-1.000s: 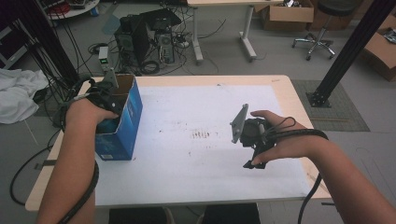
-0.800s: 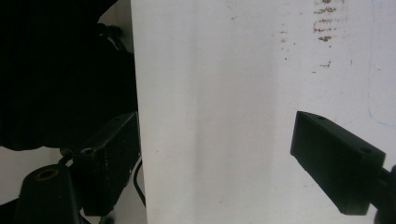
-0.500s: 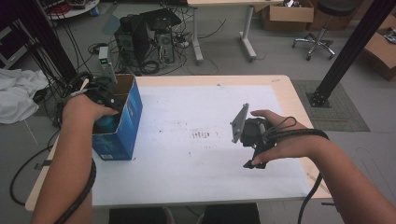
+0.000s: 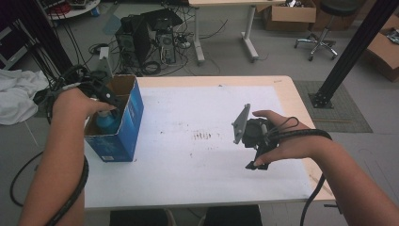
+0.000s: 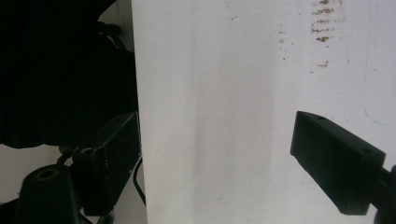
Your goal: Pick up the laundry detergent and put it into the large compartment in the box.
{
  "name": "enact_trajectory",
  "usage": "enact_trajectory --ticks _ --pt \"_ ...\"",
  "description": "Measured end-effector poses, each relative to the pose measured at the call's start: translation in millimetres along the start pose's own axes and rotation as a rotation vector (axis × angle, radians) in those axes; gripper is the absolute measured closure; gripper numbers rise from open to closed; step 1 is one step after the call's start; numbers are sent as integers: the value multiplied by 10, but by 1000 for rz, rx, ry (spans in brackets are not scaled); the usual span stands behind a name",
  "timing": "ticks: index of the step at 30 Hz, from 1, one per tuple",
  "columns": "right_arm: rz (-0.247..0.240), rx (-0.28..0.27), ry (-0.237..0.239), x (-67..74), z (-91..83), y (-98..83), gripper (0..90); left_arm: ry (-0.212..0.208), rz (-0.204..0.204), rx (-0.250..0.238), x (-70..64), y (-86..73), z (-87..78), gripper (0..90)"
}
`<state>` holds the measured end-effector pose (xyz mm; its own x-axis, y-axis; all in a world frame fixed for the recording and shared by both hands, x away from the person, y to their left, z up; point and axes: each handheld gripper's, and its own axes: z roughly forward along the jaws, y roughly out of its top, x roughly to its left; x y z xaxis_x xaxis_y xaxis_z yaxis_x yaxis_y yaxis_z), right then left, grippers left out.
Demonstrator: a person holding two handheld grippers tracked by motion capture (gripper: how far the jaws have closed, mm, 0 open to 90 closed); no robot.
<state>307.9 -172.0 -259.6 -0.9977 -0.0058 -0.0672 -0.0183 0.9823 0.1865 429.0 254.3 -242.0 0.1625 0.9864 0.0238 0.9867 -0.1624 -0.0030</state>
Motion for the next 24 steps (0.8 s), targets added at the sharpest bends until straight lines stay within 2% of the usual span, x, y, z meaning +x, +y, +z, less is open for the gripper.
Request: enact_trajectory --ticks 8,24 --pt "-5 1 3 -7 9 27 162 14 11 -33 49 -41 -195 168" --pt "-4 2 4 -20 22 38 162 43 33 -65 37 -49 -340 112"
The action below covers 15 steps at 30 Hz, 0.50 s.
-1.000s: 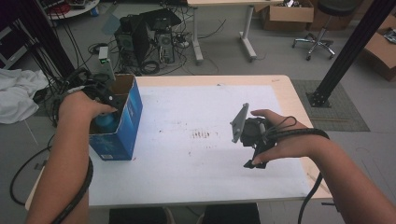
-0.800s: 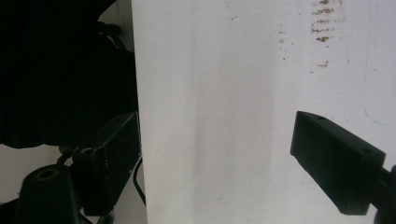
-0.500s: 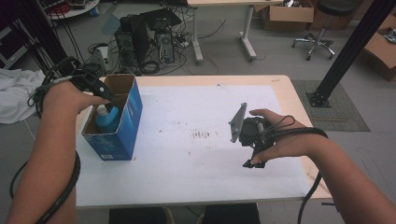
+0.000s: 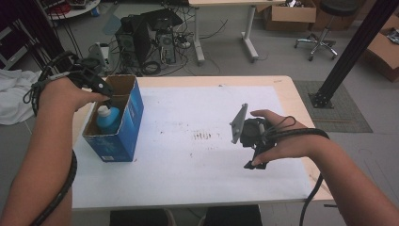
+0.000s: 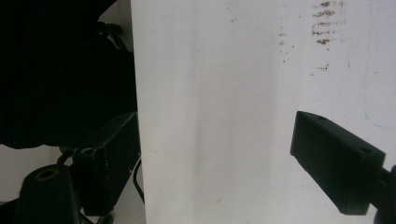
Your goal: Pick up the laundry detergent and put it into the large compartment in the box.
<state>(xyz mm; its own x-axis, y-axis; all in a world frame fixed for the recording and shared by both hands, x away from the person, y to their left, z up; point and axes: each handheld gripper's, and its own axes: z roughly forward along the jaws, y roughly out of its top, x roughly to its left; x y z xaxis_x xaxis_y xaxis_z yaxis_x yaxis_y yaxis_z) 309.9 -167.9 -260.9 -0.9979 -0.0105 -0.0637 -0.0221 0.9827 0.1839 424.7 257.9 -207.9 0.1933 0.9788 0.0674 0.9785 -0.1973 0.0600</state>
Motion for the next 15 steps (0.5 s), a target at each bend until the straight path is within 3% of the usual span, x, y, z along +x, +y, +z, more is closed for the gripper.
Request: enact_trajectory --ticks 15 --pt "-1 -3 0 0 3 -2 162 13 37 -12 -73 -3 -105 66"
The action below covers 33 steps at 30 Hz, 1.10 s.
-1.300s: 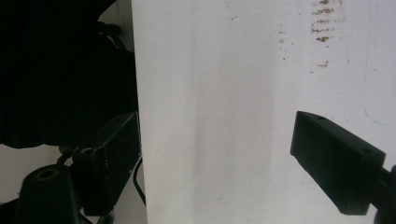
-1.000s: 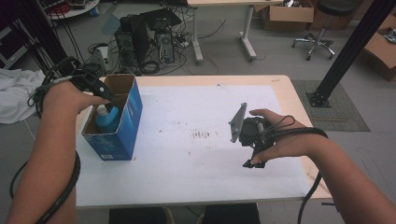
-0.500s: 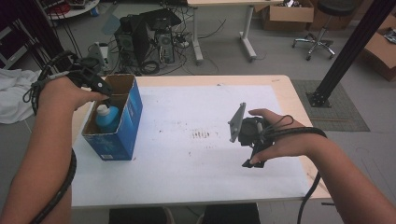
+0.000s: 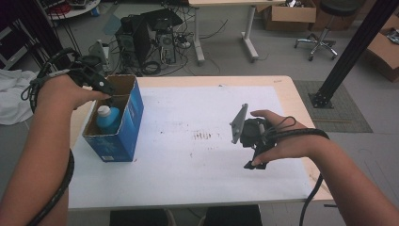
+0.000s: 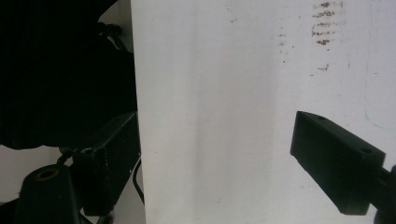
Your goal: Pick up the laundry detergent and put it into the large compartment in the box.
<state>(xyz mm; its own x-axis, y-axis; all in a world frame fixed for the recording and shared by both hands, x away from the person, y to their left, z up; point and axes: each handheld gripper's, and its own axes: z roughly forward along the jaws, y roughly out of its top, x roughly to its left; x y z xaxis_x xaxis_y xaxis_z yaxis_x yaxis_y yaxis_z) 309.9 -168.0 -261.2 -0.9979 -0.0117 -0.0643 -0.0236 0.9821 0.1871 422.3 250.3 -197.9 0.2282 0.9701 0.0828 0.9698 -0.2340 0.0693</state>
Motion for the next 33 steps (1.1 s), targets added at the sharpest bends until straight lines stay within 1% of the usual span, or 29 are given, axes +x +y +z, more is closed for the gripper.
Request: enact_trajectory --ticks 7,9,12,13,15,16,17,18,19,20,23,24,26,28,29,30,31,32,33 --pt "1 -2 -1 2 -1 -5 162 18 26 0 -74 4 -81 23" --pt "2 -4 -1 2 -3 -9 162 22 44 -1 -111 7 -106 7" --pt "4 -6 -3 2 -7 -16 162 19 70 -17 -181 14 -144 1" --pt "3 -7 -4 2 -9 -18 162 21 88 -24 -210 17 -160 1" --pt "6 -11 -4 0 -13 -24 162 11 120 -31 -280 25 -187 1" --pt "6 -10 -4 -2 -14 -26 162 16 147 -37 -330 27 -205 1" --pt "7 -9 -5 -4 -15 -28 162 23 192 -51 -404 28 -235 1" --pt "10 -9 -5 -7 -18 -30 162 16 211 -57 -450 27 -251 1" --pt "12 -9 -7 -8 -18 -30 162 14 253 -71 -520 24 -270 1" --pt "9 -8 -10 -13 -21 -32 162 10 314 -79 -588 20 -288 1" --pt "10 -7 -10 -24 -30 -33 162 -24 443 -85 -772 10 -309 1" --pt "12 -8 -10 -24 -33 -30 162 -37 467 -92 -823 0 -314 1" --pt "10 -6 -12 -27 -44 -25 162 -53 542 -111 -910 -19 -345 1" --pt "13 -4 -12 -29 -53 -22 162 -64 596 -137 -964 -32 -371 1" --pt "13 -3 -12 -30 -56 -20 162 -71 637 -149 -1000 -44 -386 1" --pt "13 -1 -10 -30 -60 -18 162 -87 669 -156 -1024 -55 -394 1" --pt "13 1 -11 -31 -63 -17 162 -98 690 -158 -1042 -61 -398 1" --pt "14 1 -10 -31 -64 -15 162 -116 721 -150 -1065 -71 -403 1" --pt "13 1 -10 -32 -65 -16 162 -117 751 -151 -1090 -83 -407 1"
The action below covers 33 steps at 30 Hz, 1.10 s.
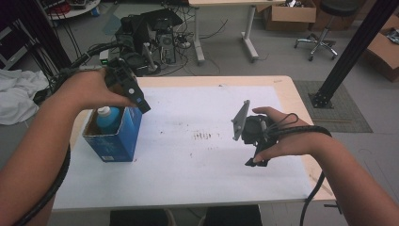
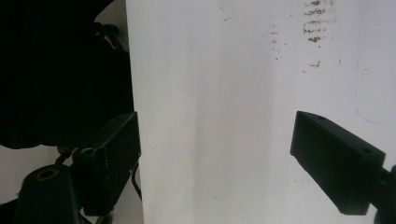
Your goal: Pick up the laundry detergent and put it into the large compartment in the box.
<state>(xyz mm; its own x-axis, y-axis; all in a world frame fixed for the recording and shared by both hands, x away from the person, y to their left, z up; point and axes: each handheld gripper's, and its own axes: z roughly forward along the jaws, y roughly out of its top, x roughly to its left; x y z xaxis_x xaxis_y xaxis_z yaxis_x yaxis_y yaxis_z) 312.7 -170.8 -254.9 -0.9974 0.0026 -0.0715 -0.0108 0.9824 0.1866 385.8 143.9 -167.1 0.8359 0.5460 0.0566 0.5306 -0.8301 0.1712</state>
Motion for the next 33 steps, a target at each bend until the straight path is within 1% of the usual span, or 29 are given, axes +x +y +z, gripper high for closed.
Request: enact_trajectory --ticks 1,2,3,4,7,9,11,12,14,17,19,23,25,27,28,29,33 --pt "0 2 0 -1 -2 0 162 -10 26 4 -24 7 2 1" --pt "1 3 1 -2 -4 0 162 -24 43 11 -44 15 7 1" --pt "2 4 0 -3 -7 0 162 -32 63 15 -67 22 14 1" --pt "2 7 0 -5 -11 0 162 -35 92 19 -102 30 24 1" --pt "2 9 1 -9 -21 1 162 -56 145 21 -198 39 66 1" --pt "0 9 2 -14 -25 6 162 -54 216 42 -300 46 122 1" --pt "-2 16 3 -22 -29 18 162 -56 277 72 -382 65 167 1" --pt "-5 18 1 -26 -33 25 162 -57 304 77 -422 73 187 1" --pt "-7 18 1 -30 -43 42 162 -64 353 84 -495 89 213 1" --pt "-10 20 2 -37 -56 64 162 -80 432 76 -582 112 233 1" --pt "-11 22 6 -43 -58 67 162 -80 470 76 -623 133 253 1" --pt "-7 27 4 -63 -55 49 162 -79 530 92 -685 171 302 1" --pt "-5 25 3 -74 -58 41 162 -89 551 101 -703 181 318 1" --pt "-4 26 3 -84 -55 35 162 -98 572 90 -715 181 325 1" --pt "-3 26 3 -90 -54 34 162 -98 576 85 -714 185 330 1" --pt "3 33 6 -90 -58 32 162 -101 568 91 -711 186 332 1" --pt "-5 31 7 -123 -54 43 163 -107 558 88 -681 186 335 1"
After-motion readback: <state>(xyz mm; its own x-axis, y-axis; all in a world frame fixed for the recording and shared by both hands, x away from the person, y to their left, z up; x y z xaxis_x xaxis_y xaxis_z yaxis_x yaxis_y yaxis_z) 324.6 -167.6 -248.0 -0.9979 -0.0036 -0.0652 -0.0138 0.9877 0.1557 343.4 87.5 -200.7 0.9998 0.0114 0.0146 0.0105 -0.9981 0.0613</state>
